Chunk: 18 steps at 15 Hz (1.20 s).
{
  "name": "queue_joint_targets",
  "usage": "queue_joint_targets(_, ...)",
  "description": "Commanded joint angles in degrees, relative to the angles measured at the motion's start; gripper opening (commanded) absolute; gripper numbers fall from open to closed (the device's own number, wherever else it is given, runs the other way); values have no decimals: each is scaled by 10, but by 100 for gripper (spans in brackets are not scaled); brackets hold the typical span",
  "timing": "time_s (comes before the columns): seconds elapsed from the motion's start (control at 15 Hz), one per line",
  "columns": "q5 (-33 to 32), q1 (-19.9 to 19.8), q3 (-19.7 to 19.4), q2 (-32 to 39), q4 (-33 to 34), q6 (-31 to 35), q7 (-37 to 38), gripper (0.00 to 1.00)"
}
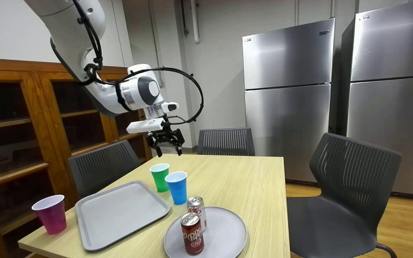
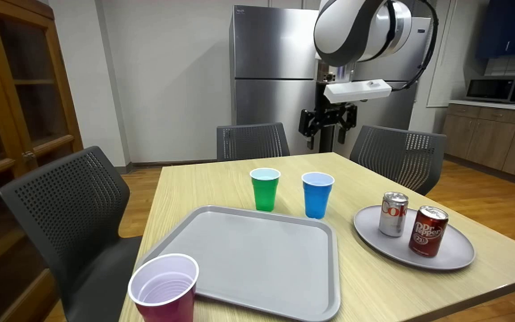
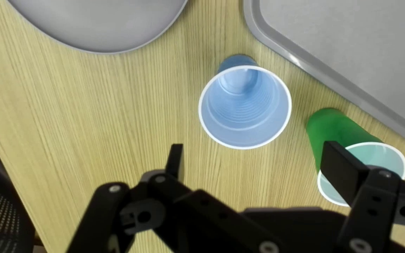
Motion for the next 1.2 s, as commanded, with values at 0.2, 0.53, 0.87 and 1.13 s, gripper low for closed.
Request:
queue_joint_targets(0.2,23,-57,9,-64,-64,5,-87,100)
queue_joint_targets(0.53,57,-88,9,-82,-96,10,-157,100)
queue_joint_targets(0.87,55,-99,5,-95,-129,21,-189,100)
queue_joint_targets(1.13,32,-103,-2,-96,-150,45,-186,100)
